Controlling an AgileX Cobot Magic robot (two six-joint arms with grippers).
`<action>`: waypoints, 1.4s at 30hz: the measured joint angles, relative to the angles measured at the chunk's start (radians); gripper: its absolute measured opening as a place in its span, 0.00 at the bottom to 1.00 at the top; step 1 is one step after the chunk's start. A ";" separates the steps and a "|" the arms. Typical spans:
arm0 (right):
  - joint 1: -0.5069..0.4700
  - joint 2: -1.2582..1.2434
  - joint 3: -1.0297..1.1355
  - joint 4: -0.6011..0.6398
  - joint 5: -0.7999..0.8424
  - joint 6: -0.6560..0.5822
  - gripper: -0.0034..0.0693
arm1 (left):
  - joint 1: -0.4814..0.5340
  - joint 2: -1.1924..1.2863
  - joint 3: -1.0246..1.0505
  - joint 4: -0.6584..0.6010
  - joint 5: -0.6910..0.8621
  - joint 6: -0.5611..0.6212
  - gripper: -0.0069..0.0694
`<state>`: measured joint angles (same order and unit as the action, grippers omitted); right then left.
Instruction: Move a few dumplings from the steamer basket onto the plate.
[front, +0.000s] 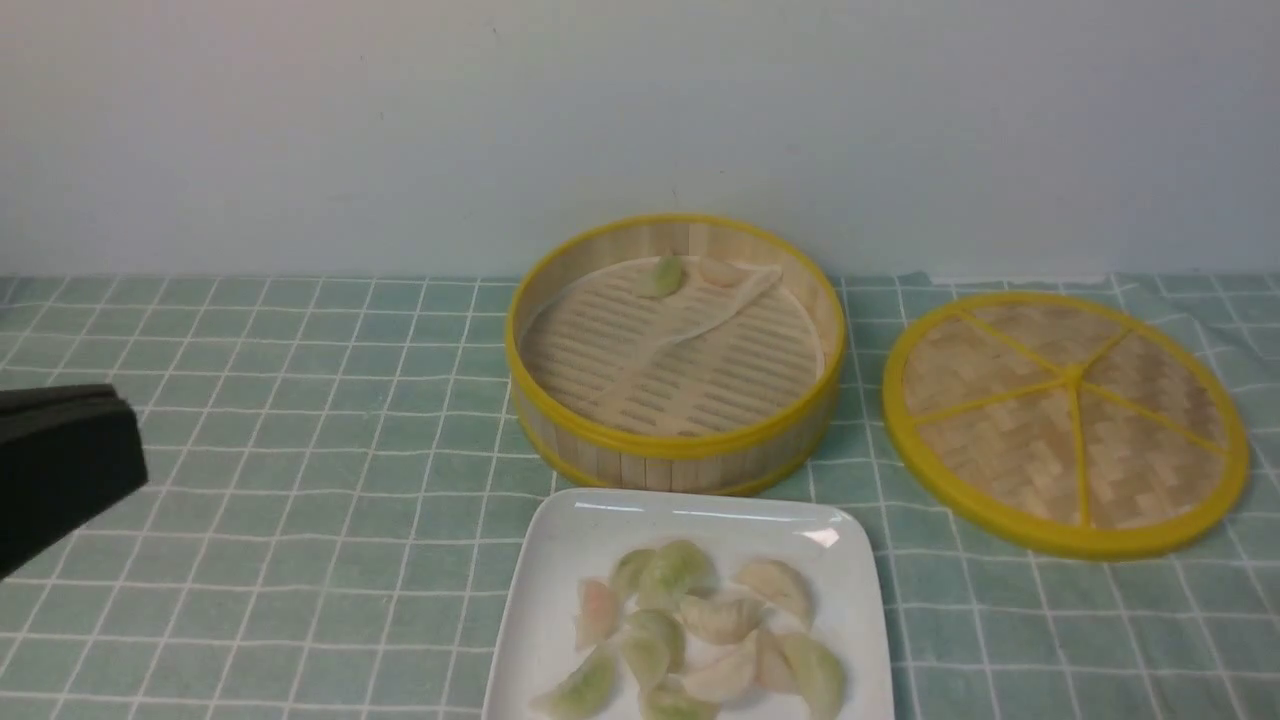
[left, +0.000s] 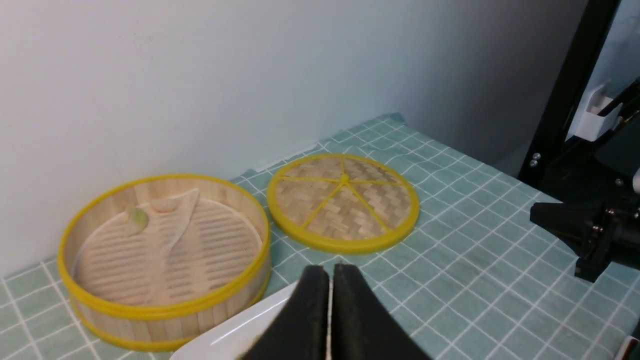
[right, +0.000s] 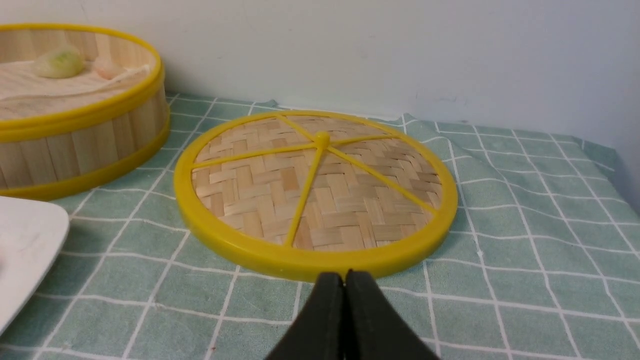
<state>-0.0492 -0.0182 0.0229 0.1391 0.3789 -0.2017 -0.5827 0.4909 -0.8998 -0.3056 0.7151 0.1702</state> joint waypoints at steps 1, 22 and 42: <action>0.000 0.000 0.000 0.000 0.000 0.000 0.03 | 0.000 -0.007 0.000 0.018 0.011 0.000 0.08; 0.000 0.000 0.000 0.000 0.000 0.000 0.03 | 0.225 -0.449 0.317 0.331 0.067 -0.243 0.08; 0.000 0.000 0.000 0.000 0.001 0.000 0.03 | 0.492 -0.507 0.924 0.291 -0.479 -0.202 0.08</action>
<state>-0.0492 -0.0182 0.0229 0.1391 0.3798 -0.2017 -0.0910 -0.0164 0.0240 -0.0145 0.2364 -0.0318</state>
